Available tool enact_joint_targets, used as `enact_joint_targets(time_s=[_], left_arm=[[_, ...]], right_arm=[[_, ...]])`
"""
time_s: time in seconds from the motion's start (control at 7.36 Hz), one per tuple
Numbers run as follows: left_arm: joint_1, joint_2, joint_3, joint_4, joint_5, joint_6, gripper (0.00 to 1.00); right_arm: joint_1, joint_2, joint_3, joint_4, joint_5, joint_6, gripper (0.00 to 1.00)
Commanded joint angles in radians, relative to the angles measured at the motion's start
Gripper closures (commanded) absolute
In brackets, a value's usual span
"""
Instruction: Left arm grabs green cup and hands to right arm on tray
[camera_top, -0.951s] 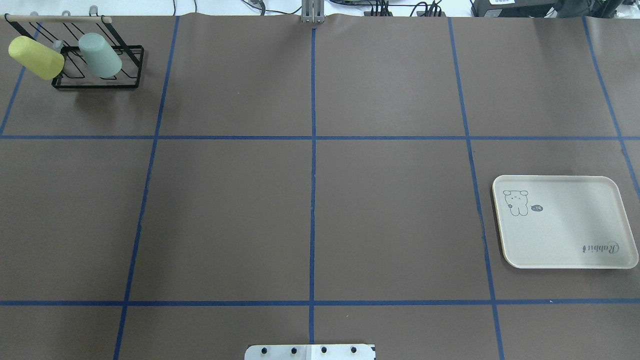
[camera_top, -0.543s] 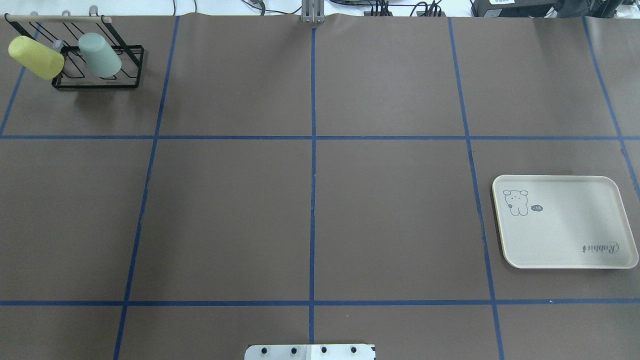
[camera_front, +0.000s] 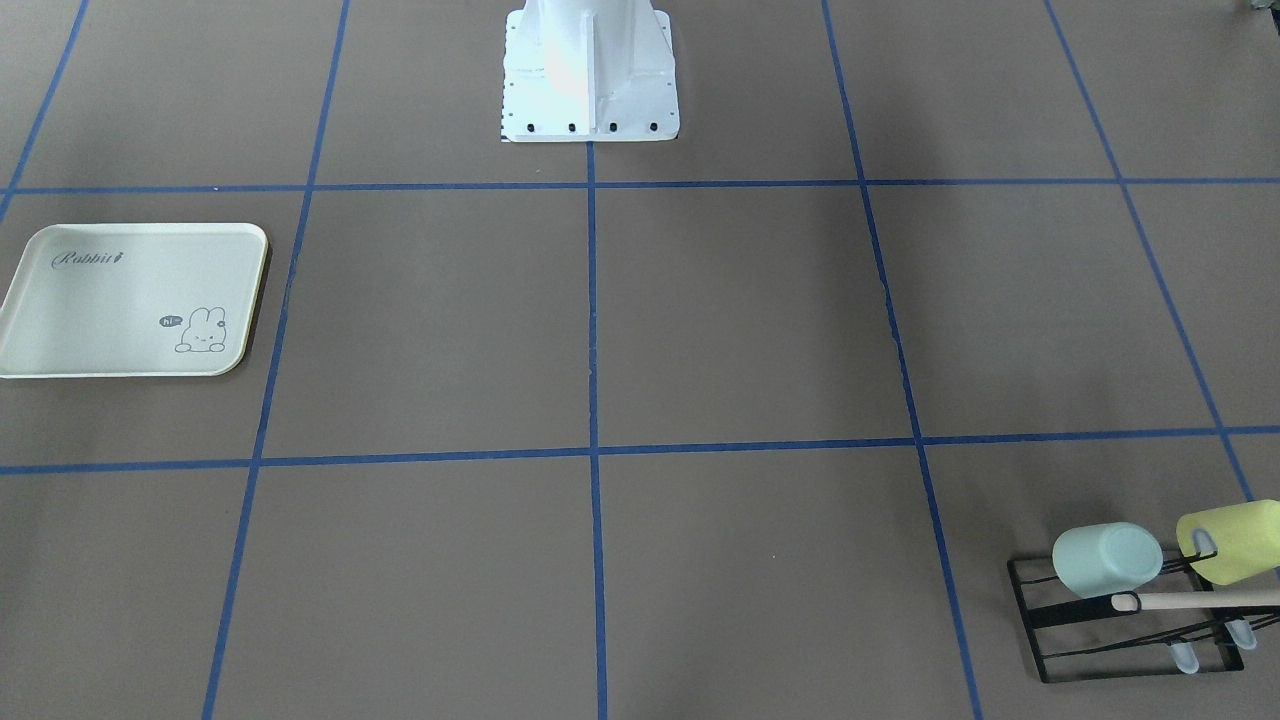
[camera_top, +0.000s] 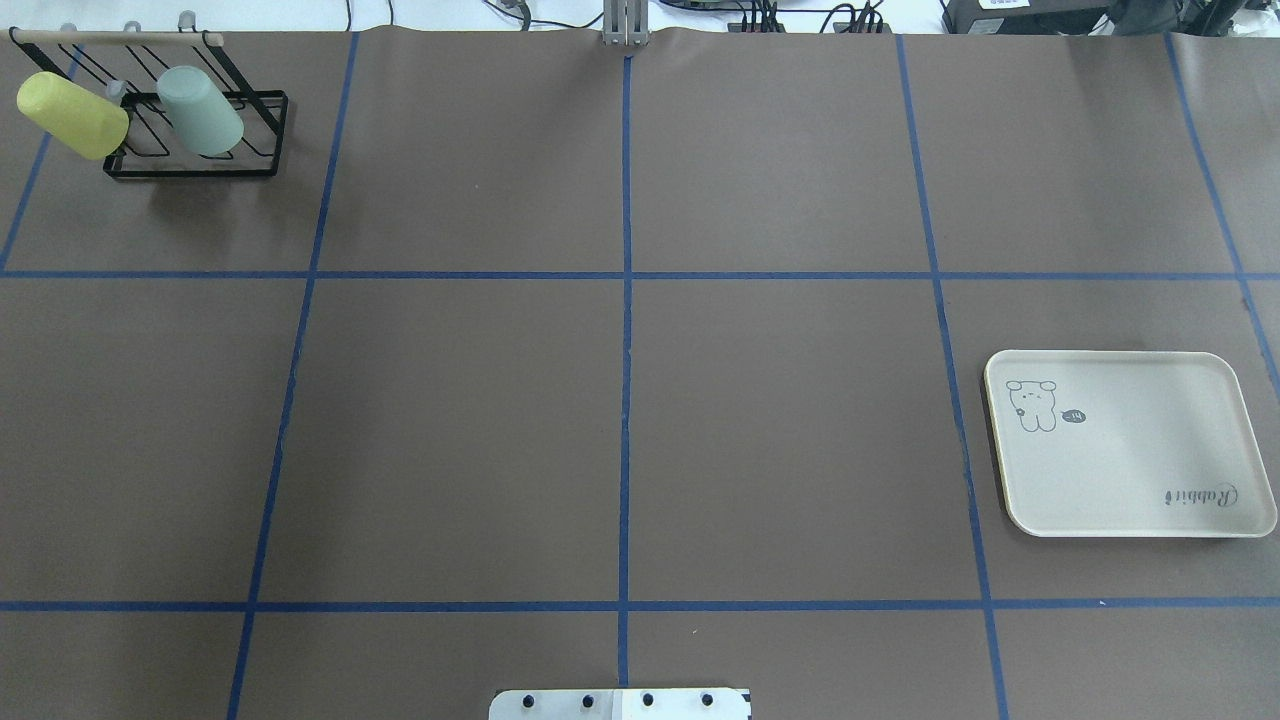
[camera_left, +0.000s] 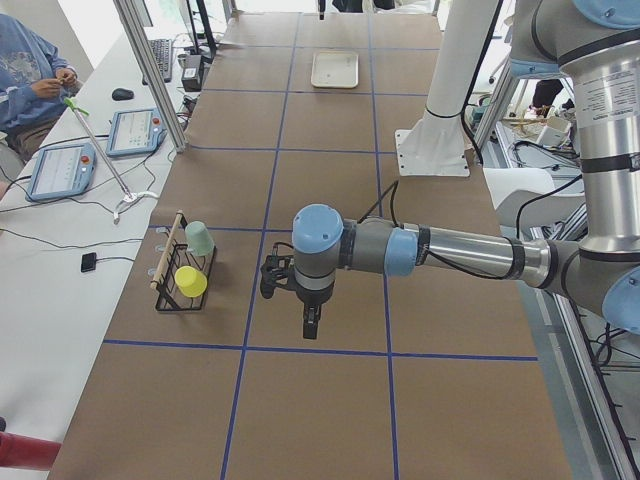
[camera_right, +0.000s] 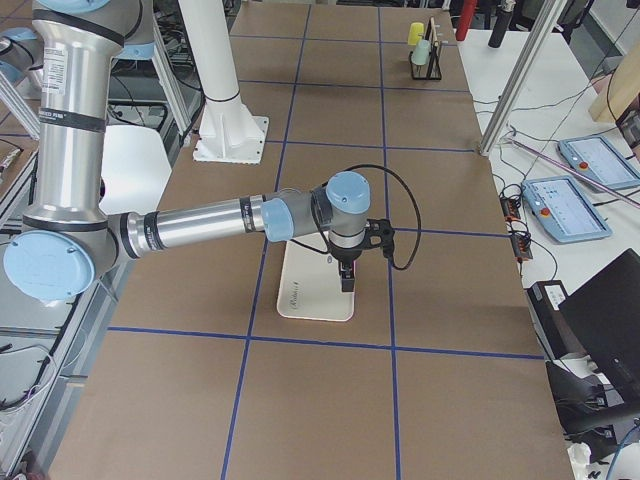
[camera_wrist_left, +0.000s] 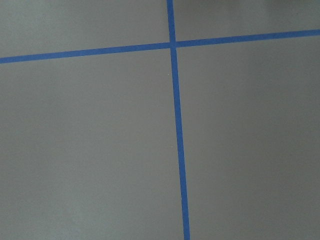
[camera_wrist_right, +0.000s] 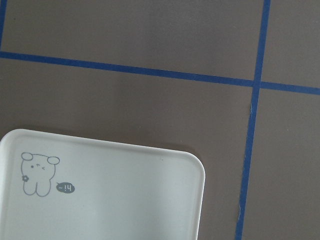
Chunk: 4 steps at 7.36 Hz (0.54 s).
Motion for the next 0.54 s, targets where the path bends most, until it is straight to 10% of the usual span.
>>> enact_joint_targets(time_s=[0.0, 0.41], left_arm=[[0.052, -0.121, 0.005, -0.001, -0.019, -0.082, 0.0], [0.159, -0.273, 0.041, -0.004, -0.007, -0.136, 0.0]], right_arm=[[-0.022, -0.009, -0.006, 0.064, 0.001, 0.018, 0.0], [-0.03, -0.009, -0.006, 0.066, 0.001, 0.011, 0.0]])
